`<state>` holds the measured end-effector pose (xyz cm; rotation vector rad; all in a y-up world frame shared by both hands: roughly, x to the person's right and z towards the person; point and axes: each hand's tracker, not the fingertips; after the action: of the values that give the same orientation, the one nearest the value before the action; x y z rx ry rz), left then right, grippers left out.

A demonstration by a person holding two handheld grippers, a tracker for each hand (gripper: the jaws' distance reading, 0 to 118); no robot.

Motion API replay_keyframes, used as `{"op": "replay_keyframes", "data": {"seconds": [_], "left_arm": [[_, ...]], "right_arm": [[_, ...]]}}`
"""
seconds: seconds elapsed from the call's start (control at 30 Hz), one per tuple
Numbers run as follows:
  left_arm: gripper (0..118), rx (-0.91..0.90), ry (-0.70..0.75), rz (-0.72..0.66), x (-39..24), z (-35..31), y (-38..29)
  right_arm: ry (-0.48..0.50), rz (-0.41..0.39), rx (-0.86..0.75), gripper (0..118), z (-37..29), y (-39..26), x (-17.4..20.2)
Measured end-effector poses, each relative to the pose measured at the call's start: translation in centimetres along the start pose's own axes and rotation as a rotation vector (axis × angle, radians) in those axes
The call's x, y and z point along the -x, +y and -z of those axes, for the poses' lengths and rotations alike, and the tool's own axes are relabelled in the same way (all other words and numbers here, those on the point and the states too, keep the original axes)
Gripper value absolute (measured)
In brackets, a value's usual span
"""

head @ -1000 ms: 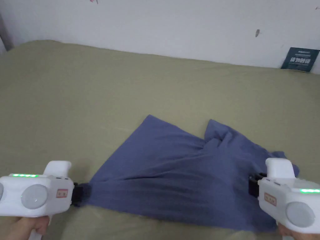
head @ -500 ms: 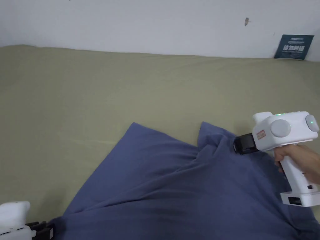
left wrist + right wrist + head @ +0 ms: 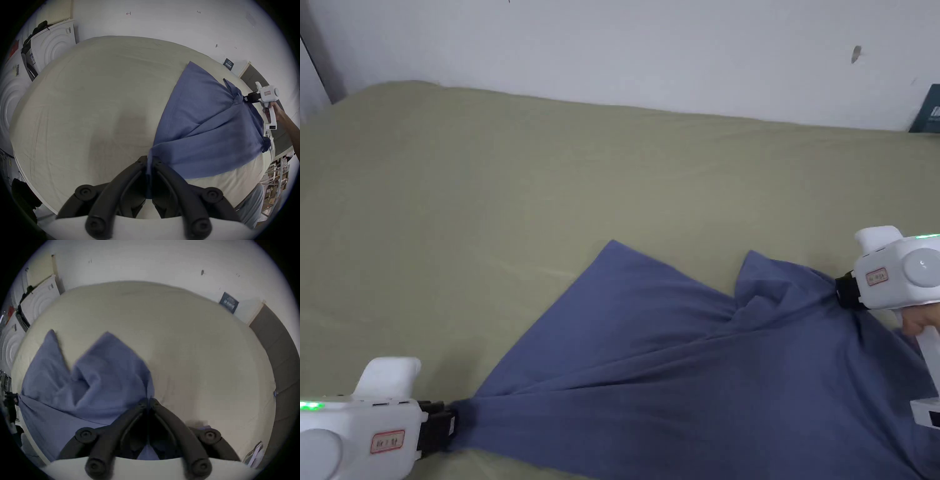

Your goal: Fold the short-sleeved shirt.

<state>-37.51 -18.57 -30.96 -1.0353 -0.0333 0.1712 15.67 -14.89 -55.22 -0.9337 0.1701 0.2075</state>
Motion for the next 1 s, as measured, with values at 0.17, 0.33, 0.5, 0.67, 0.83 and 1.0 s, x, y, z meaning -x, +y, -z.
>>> {"op": "replay_keyframes", "data": {"seconds": [0.17,0.33,0.5,0.67,0.83,1.0], "left_arm": [[5,-0.101,-0.033,-0.032,-0.8,-3.9,1.4],[5,-0.202,-0.022,0.03,-4.1,-8.6,4.0],[5,-0.349,-0.004,0.059,-7.7,-13.3,7.9],[5,-0.474,0.026,0.1,-10.8,-18.4,13.4],[5,-0.554,0.07,0.125,-13.0,-22.4,18.9],[5,-0.587,0.105,0.117,-14.0,-24.5,23.0]], "right_arm": [[0.007,-0.031,-0.119,1,-8.1,-0.3,0.6],[-0.051,-0.028,-0.266,2,-18.1,-1.1,0.2],[-0.143,-0.005,-0.415,1,-27.3,-1.9,-1.2],[-0.244,0.081,-0.565,1,-34.8,-2.5,-2.9],[-0.297,0.12,-0.634,1,-39.4,-1.3,-4.5],[-0.331,0.156,-0.691,1,-40.9,1.2,-5.3]]}}
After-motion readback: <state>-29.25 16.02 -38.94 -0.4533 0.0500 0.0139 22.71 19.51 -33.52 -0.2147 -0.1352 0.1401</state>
